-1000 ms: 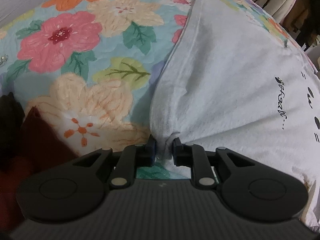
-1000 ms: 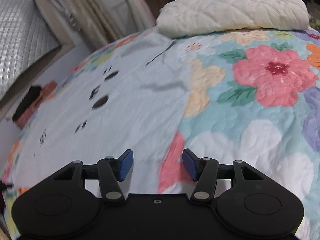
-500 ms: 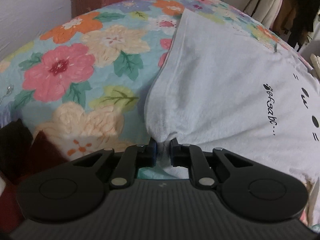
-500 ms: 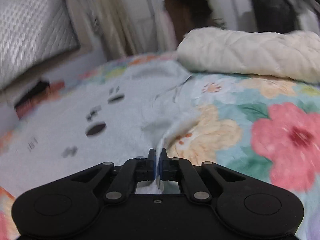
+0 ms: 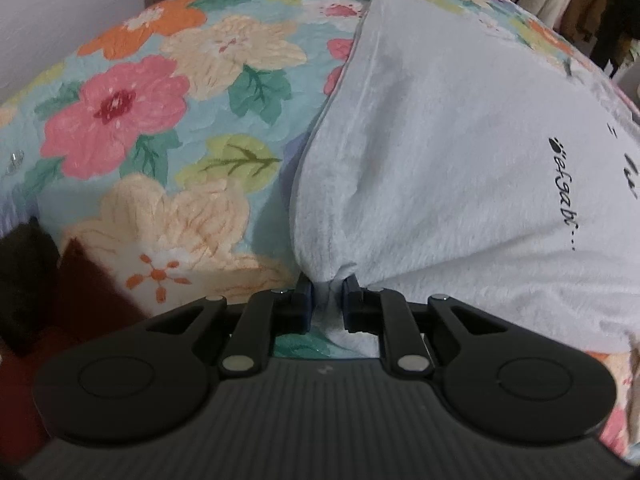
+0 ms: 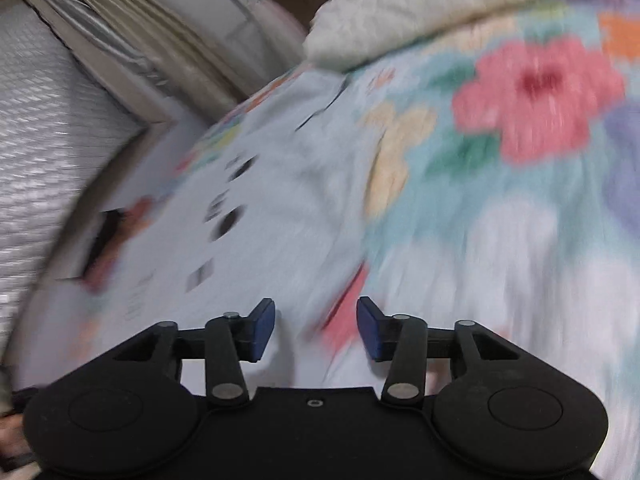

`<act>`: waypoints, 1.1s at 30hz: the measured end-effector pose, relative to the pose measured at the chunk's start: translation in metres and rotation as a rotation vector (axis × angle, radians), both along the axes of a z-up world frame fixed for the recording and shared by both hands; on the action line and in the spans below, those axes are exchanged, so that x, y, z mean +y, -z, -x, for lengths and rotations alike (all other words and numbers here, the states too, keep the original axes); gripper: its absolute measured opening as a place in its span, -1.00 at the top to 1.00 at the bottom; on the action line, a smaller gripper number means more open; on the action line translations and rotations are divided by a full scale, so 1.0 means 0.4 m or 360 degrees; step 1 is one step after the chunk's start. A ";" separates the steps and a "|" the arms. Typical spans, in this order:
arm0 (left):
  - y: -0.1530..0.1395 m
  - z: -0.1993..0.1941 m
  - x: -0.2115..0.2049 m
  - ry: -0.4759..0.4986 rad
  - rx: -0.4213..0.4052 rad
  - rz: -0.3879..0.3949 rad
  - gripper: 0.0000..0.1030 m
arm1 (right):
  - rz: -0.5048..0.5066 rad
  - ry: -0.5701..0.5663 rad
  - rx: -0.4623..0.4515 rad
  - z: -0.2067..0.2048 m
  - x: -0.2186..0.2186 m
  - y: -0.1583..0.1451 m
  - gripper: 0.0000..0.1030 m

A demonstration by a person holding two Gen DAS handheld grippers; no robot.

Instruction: Fold clothes

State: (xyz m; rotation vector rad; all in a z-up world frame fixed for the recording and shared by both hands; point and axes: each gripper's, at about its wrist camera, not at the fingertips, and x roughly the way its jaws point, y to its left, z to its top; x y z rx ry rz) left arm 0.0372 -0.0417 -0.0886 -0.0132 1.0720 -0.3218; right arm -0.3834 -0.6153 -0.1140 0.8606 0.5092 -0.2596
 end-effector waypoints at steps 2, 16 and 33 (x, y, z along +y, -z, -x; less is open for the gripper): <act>0.007 -0.004 0.005 -0.0027 0.0024 0.0038 0.74 | -0.0080 -0.0060 0.0021 0.039 0.041 0.013 -0.20; -0.071 0.046 0.029 0.0077 -0.0117 0.0263 0.80 | 0.0025 -0.0361 -0.0322 0.102 0.174 -0.136 0.93; -0.043 0.030 0.012 0.0034 0.0022 0.0001 0.78 | 0.0160 -0.0191 0.0256 0.074 0.178 -0.068 0.94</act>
